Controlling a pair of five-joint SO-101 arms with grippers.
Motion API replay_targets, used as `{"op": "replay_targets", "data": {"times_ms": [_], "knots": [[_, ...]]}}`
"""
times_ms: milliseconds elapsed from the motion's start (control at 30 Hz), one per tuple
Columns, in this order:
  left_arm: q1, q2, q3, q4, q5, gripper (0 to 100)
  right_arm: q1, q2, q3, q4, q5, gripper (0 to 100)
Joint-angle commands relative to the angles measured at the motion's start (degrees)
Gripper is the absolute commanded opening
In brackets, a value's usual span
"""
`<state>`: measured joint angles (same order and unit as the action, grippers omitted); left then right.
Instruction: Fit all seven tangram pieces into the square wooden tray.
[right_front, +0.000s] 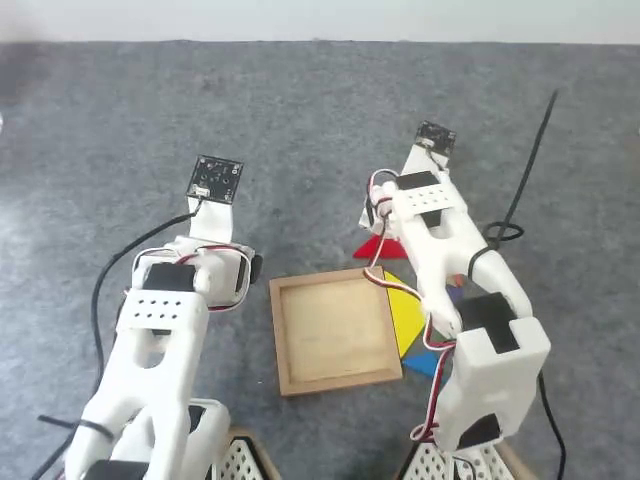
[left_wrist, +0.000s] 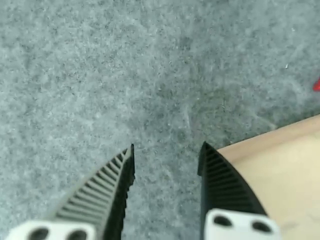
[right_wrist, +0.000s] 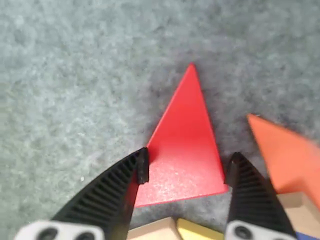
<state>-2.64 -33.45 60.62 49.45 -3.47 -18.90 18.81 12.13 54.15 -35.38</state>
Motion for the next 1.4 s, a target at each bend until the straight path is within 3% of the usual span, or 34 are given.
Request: {"op": "replay_targets", "data": {"times_ms": [0,100,667,867,1000,1133,1367], "knots": [[0.4,-0.4,-0.2,-1.1,-0.4,21,-1.9,-0.5,-1.7,0.9,-4.6,36.6],[0.4,-0.4,-0.2,-1.1,-0.4,21,-2.0,-0.1,-1.8,1.5,-10.1,43.5],[0.4,-0.3,-0.1,-1.1,-0.4,21,-4.9,6.9,-5.5,-4.8,-19.9,35.4],[0.4,-0.3,-0.1,-1.1,-0.4,21,-4.3,7.1,-5.5,-3.6,-20.2,34.8],[0.4,-0.3,-0.1,-1.1,-0.4,21,-4.8,6.6,-5.7,-1.6,-19.6,24.0],[0.4,-0.3,-0.1,-1.1,-0.4,21,-4.8,6.6,-5.8,-2.1,-13.7,13.8],[0.4,-0.2,-0.1,-1.1,-0.3,21,-4.8,6.5,-6.5,-1.3,-13.0,11.7]]}}
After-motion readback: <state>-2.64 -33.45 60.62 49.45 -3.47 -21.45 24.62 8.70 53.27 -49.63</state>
